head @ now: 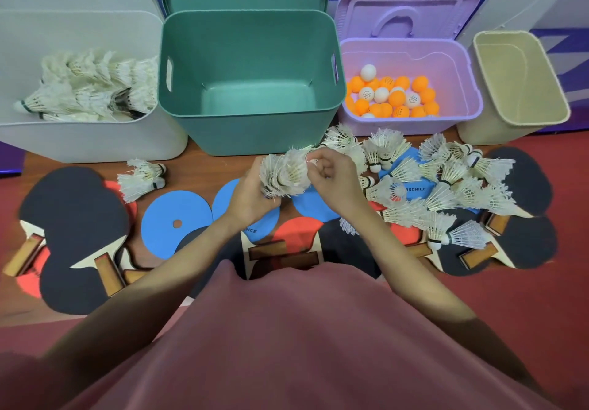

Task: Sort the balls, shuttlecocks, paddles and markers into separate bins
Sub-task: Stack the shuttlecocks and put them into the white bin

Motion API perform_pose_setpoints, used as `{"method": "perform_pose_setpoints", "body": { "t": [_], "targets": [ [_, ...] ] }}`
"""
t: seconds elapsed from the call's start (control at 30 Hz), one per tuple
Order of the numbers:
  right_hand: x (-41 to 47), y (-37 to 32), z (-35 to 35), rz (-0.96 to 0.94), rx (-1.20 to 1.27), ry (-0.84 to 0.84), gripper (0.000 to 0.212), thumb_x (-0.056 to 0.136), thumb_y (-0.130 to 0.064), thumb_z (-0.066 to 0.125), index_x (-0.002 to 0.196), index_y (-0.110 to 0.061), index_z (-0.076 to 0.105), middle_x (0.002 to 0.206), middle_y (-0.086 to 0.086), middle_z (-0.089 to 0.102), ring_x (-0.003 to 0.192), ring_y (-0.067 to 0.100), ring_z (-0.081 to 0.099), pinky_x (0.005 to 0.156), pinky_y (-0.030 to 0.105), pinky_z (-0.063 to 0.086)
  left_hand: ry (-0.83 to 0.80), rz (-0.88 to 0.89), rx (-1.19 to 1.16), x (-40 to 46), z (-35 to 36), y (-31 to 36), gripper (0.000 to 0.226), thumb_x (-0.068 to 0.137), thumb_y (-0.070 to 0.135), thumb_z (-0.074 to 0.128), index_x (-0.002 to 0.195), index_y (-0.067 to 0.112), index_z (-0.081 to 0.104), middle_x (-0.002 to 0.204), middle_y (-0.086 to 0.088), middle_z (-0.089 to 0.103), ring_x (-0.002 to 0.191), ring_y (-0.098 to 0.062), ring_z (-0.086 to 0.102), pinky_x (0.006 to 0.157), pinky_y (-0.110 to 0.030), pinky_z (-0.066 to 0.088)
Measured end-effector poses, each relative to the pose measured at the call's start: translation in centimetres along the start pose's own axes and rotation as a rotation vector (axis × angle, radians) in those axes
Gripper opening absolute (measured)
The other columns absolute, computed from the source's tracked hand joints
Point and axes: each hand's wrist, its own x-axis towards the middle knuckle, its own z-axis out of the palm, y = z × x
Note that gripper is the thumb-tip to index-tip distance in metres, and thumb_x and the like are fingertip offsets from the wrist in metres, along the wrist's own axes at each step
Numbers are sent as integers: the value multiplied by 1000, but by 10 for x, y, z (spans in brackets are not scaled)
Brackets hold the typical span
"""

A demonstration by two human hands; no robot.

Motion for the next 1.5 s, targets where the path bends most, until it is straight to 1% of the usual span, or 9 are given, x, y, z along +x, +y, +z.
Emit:
{"method": "perform_pose_setpoints", "body": {
  "t": [0.3,0.43,0.63,0.8,0.97,1.07,1.17,1.37,1.5],
  "targets": [
    [-3,-2,-16,152,347,30,14,95,-15,56,97,-1,59,64,9,63,42,15,51,39,17,35,16,-149,-238,0,11,-2,69,51,17,78,114,24,48,103,10,62,97,-15,60,85,-31,49],
    [10,41,-36,211,-1,175,6,89,-11,57,93,-8,61,68,5,64,54,15,58,53,26,46,45,-167,-279,0,9,2,76,47,33,75,115,13,49,104,7,63,97,-9,61,82,-18,49],
    [29,92,-41,371,-601,-49,42,81,-35,70,108,-4,65,102,17,64,95,31,61,75,36,50,64,-162,-271,4,7,2,60,62,-16,76,110,5,46,87,7,60,71,12,60,66,-8,47],
    [33,84,-30,269,-720,-80,29,85,-21,65,71,3,63,103,19,56,82,35,59,59,30,36,42,-181,-194,3,1,-6,61,63,-4,78,112,15,46,97,11,59,87,1,56,73,-7,44],
    [17,50,-29,98,-672,91,26,92,-20,57,81,2,65,99,18,54,81,34,59,58,28,36,48,-221,-98,-7,4,-12,57,68,-5,73,113,16,45,90,13,57,83,-8,55,69,-18,42],
    [0,13,-36,-233,-418,226,22,94,-20,56,84,-1,63,88,12,53,71,22,52,57,26,36,53,-246,-36,-11,7,-13,55,72,-4,70,121,6,46,99,3,57,89,-15,54,74,-25,42],
    [-11,-6,-35,-496,-394,110,21,94,-16,54,81,0,59,84,11,51,72,21,49,57,28,39,29,-256,-19,-13,11,-11,52,74,-3,69,120,4,47,100,1,57,90,-16,54,72,-26,42],
    [-11,1,-10,-537,-443,-202,25,95,-20,49,86,1,60,91,10,50,84,25,49,62,43,49,8,-212,-80,-11,16,-4,50,69,-8,69,106,16,45,95,3,58,87,-17,55,70,-23,45],
    [-13,-8,-8,-508,-359,-140,31,93,-31,53,114,-10,61,112,2,45,95,13,51,60,27,50,42,-236,-196,-16,10,-8,53,63,6,73,109,14,47,101,0,60,93,-18,58,76,-23,48]
  ]
}}
